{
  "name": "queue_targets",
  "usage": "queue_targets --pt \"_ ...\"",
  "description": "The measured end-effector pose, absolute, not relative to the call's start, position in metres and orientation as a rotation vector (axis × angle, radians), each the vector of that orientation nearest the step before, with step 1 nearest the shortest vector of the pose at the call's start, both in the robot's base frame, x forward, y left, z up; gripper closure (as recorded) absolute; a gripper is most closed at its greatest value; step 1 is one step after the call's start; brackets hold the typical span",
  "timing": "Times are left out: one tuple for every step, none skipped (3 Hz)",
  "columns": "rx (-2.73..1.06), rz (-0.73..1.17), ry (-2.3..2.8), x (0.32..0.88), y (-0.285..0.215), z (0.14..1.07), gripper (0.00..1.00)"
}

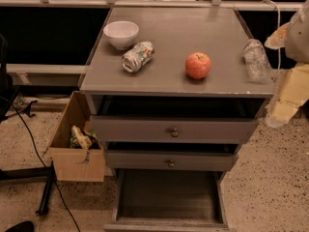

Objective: Place apple into bottom drawer

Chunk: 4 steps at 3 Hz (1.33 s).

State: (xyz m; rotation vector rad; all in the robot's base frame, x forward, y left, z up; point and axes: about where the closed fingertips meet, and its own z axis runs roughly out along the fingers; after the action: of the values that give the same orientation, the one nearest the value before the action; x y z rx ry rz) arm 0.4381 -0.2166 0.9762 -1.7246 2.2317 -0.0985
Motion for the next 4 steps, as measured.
queue_targets --pt "-1.724 -0.098 2.231 0.438 -0.217 0.976 0.0" --pt "-1.695 -0.092 2.219 0.445 -0.209 0.978 0.0" --pt "-1.65 -0.073 2.223 0.459 -0.194 0.976 0.0" --pt "-1.538 -0.042 2.28 0.481 -0.179 0.968 0.0"
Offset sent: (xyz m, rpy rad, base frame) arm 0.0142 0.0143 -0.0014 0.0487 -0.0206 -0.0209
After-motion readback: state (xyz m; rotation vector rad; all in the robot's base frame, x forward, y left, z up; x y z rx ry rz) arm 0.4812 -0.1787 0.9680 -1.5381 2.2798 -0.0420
